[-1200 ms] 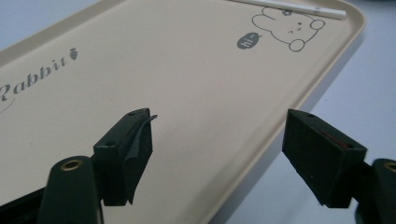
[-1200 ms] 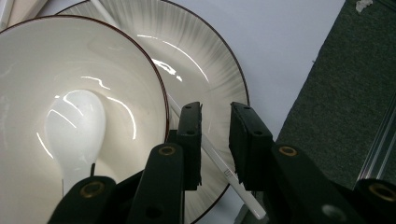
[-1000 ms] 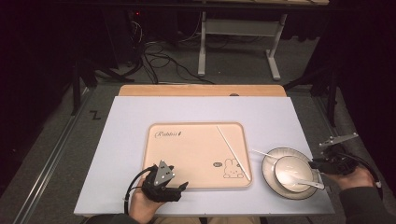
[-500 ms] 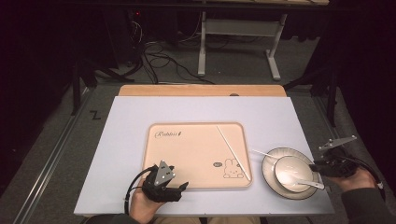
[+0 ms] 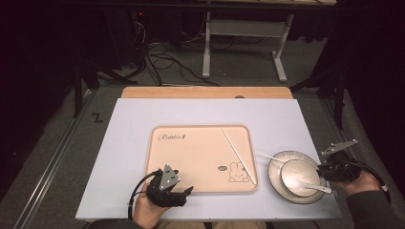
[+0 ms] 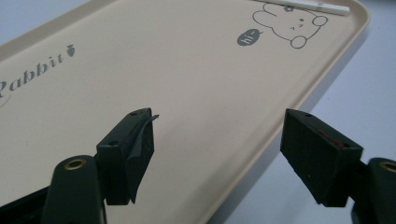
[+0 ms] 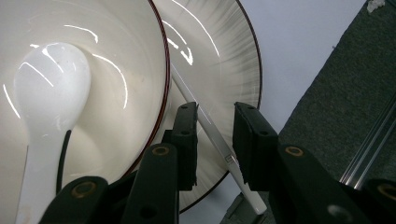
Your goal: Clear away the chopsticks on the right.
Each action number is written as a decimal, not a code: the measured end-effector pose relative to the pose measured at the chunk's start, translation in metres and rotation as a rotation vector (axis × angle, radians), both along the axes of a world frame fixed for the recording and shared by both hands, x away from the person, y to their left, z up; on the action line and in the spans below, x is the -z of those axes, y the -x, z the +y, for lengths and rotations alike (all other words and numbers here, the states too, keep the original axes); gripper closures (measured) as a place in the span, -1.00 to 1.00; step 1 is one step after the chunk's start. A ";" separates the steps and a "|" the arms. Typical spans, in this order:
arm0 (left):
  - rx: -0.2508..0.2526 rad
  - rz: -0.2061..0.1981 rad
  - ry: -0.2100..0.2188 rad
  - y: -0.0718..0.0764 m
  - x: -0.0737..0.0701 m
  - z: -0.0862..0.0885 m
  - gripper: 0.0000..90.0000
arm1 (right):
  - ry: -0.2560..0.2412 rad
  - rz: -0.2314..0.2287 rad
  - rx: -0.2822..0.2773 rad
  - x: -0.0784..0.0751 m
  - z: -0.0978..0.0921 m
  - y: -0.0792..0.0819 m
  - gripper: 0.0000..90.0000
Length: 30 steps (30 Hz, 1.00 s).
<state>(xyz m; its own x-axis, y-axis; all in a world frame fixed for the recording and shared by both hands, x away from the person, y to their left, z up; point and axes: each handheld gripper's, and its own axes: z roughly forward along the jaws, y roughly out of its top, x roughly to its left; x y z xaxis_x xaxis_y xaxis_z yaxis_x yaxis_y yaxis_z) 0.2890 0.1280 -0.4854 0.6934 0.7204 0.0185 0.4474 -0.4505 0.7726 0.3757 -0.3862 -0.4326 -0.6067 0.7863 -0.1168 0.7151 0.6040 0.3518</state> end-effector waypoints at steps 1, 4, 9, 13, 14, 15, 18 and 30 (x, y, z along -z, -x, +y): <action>0.003 0.000 -0.004 0.000 0.000 -0.001 -0.41 | -0.002 0.002 0.000 0.001 0.000 -0.001 0.58; 0.011 0.004 -0.010 0.000 0.002 -0.003 -0.41 | 0.011 0.004 -0.009 0.003 0.002 -0.002 0.58; 0.016 0.003 -0.013 0.001 0.002 -0.004 -0.41 | 0.014 0.013 -0.019 0.006 0.002 -0.005 0.59; 0.013 0.005 -0.011 0.001 0.002 -0.004 -0.41 | 0.018 0.020 -0.023 0.007 0.003 -0.006 0.59; 0.013 0.004 -0.010 0.001 0.002 -0.004 -0.41 | 0.020 0.018 -0.024 0.008 0.003 -0.007 0.60; 0.014 0.005 -0.011 0.001 0.002 -0.004 -0.41 | 0.020 0.015 -0.021 0.008 0.003 -0.007 0.61; 0.015 0.004 -0.012 0.001 0.002 -0.004 -0.41 | 0.015 0.022 -0.024 0.009 0.003 -0.008 0.64; 0.015 0.005 -0.009 0.001 0.002 -0.004 -0.41 | 0.012 0.018 -0.007 0.012 0.002 -0.007 0.87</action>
<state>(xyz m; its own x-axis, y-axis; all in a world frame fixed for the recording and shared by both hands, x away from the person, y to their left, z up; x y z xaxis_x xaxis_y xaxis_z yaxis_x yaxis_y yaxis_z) 0.2883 0.1241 -0.4874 0.7039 0.7100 0.0214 0.4446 -0.4639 0.7662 0.3829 -0.3847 -0.4443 -0.6146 0.7804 -0.1152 0.7169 0.6135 0.3312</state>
